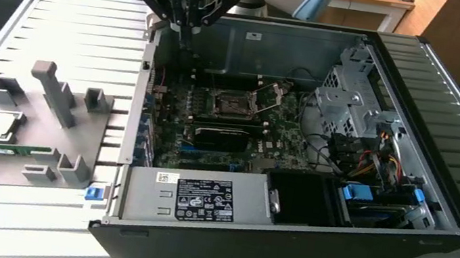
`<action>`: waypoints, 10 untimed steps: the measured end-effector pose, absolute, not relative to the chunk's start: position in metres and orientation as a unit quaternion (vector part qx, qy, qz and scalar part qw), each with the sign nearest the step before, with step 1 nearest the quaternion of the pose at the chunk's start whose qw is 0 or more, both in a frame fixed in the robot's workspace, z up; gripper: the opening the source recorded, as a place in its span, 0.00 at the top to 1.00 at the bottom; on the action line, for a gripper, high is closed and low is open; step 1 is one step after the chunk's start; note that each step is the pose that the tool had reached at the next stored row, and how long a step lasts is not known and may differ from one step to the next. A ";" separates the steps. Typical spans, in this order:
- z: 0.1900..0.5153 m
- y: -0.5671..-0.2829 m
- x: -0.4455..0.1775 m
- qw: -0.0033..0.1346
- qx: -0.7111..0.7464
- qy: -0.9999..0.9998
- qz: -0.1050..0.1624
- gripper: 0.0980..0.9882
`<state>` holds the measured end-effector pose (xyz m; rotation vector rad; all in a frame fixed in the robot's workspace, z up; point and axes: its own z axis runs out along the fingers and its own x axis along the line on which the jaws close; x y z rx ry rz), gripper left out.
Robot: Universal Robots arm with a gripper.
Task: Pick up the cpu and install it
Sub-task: 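Reach for the cpu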
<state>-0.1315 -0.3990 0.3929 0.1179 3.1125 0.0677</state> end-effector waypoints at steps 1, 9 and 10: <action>0.393 -0.399 -0.132 0.013 0.038 0.999 0.022 0.99; 0.393 -0.399 -0.136 0.013 0.038 0.999 0.022 0.99; 0.393 -0.399 -0.136 0.013 0.038 0.999 0.022 0.99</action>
